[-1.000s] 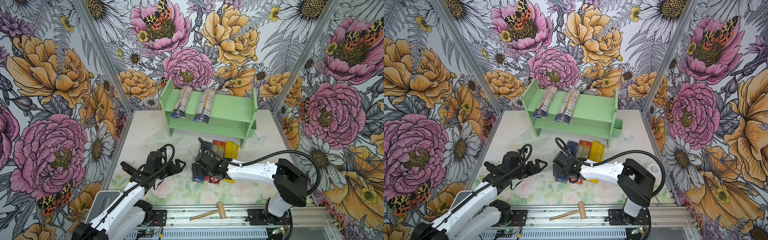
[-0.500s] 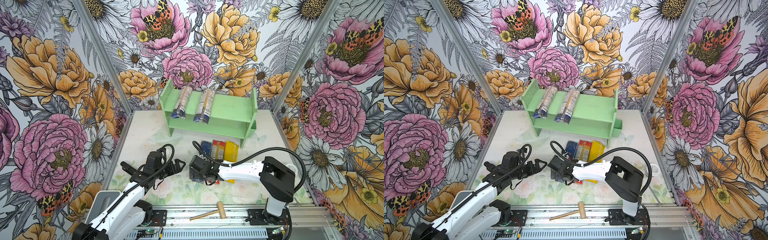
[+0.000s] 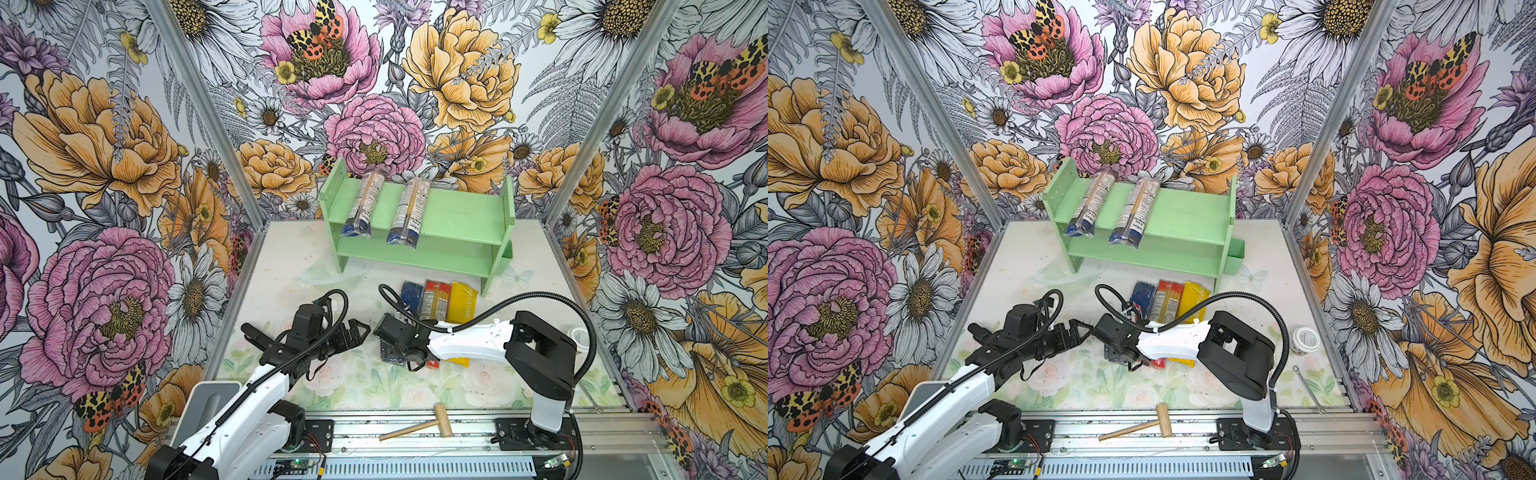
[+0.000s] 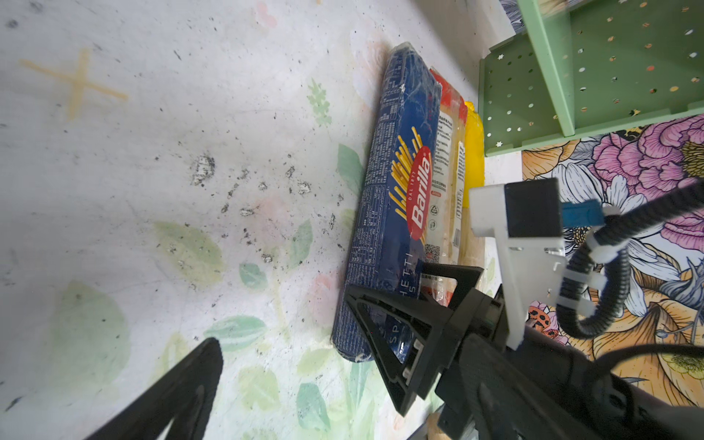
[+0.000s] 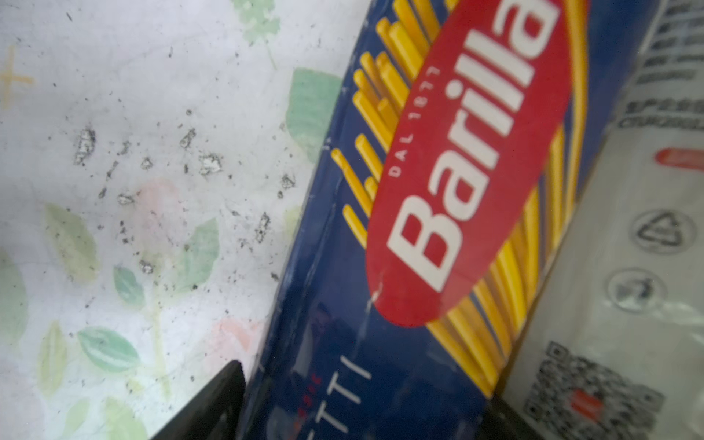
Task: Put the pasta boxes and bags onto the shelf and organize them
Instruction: 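Lower the right gripper around the Barilla box and close on it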
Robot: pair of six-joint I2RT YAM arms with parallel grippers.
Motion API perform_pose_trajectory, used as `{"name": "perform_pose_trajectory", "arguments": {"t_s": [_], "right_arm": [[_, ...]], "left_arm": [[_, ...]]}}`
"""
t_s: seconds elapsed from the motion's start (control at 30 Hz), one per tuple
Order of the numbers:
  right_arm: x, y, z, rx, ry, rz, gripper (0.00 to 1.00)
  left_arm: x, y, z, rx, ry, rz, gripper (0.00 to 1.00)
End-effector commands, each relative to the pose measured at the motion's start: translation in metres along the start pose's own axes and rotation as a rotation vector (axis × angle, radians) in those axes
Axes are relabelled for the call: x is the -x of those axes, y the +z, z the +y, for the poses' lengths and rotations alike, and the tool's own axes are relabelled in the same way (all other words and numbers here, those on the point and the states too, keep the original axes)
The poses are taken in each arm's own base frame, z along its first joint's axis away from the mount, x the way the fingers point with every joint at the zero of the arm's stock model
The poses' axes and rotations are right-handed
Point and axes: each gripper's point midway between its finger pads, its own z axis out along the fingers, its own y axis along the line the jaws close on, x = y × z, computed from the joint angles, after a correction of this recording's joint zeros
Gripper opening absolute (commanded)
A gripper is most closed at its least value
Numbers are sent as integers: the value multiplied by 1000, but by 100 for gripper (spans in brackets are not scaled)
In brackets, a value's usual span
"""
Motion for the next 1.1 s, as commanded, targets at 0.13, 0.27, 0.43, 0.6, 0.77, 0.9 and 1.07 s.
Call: {"name": "perform_pose_trajectory", "arguments": {"t_s": [0.13,0.27,0.43,0.6,0.77,0.9,1.07], "right_arm": [[-10,10,-20,-85,-24,27,71],[-7,7,-18,-77,-53,16,65],[-1,0,-15,-57,-109,9,57],[5,-9,-15,-42,-127,-11,50],[10,-15,-19,-38,-137,-23,44],[10,-14,-24,-42,-149,-19,40],[10,-13,-26,-43,-178,-9,35]], "left_arm": [[3,0,5,12,-19,-17,99],[2,0,6,12,-20,-15,99],[2,0,6,13,-19,-14,99],[3,1,6,15,-21,-8,99],[3,2,7,17,-23,-7,99],[3,1,7,18,-25,-9,99],[3,2,8,19,-27,-7,99]]}}
